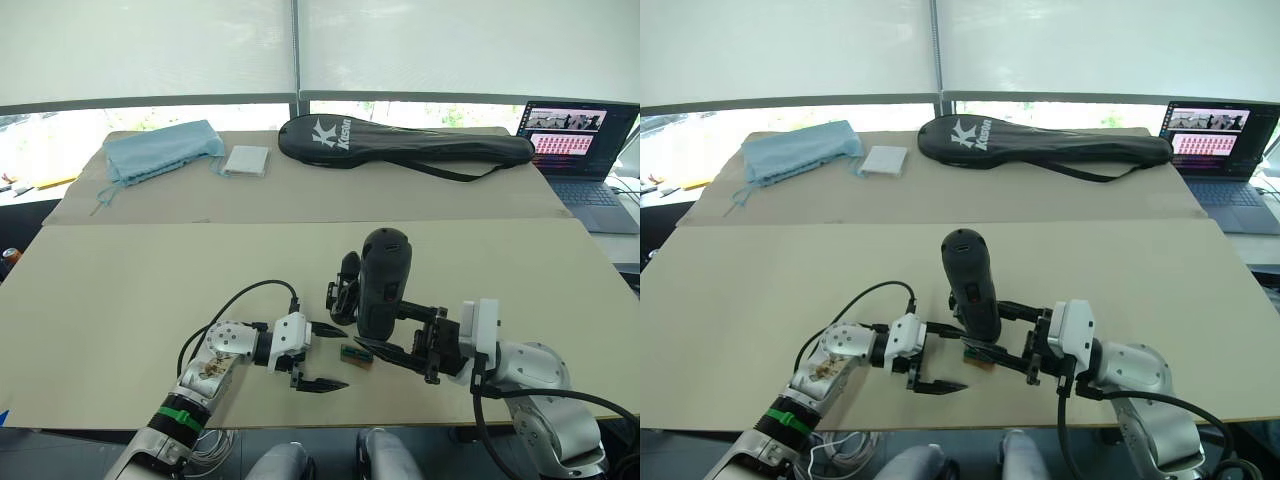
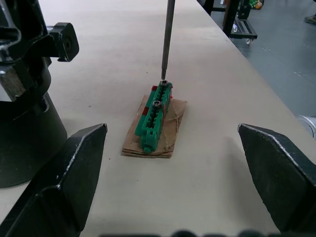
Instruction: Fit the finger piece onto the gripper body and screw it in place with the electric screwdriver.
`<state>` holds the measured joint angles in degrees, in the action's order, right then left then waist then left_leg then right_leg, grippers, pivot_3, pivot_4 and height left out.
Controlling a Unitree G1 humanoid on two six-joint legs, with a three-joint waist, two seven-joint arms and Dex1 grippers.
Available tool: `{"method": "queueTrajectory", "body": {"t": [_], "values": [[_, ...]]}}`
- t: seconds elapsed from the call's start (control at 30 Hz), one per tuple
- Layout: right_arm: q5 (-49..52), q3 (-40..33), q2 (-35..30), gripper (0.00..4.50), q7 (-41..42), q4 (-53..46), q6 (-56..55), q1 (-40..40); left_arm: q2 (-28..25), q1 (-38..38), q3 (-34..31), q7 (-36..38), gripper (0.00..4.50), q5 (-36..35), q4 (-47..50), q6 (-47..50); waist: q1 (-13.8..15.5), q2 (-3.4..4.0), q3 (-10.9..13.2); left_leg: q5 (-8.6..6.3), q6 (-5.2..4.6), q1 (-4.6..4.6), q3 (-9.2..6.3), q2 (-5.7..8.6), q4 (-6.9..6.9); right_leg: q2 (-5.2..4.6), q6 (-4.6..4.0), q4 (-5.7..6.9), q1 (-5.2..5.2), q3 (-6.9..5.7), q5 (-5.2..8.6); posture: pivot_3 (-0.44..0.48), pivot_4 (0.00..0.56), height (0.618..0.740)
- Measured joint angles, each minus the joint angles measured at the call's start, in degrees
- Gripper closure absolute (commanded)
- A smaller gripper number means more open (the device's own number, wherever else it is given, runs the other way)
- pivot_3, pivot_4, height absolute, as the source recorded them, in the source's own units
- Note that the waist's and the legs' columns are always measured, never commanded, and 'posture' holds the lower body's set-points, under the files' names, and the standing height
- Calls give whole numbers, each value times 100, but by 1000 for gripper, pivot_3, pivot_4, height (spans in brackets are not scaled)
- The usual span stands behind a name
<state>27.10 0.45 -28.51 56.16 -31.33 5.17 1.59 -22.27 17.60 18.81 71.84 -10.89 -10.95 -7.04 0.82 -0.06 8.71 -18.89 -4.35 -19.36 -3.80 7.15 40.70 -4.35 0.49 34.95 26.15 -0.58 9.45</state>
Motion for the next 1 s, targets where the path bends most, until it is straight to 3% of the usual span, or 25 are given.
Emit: {"method": "queueTrajectory", "body": {"t": [1.0], "values": [[0,82,-21,2574,6,34,0,0,-36,-59,4,-90,0,1,108,95,-3,0,0,0,0,0,0,0,0,0,0,0,0,1,0,0,150,740]]}}
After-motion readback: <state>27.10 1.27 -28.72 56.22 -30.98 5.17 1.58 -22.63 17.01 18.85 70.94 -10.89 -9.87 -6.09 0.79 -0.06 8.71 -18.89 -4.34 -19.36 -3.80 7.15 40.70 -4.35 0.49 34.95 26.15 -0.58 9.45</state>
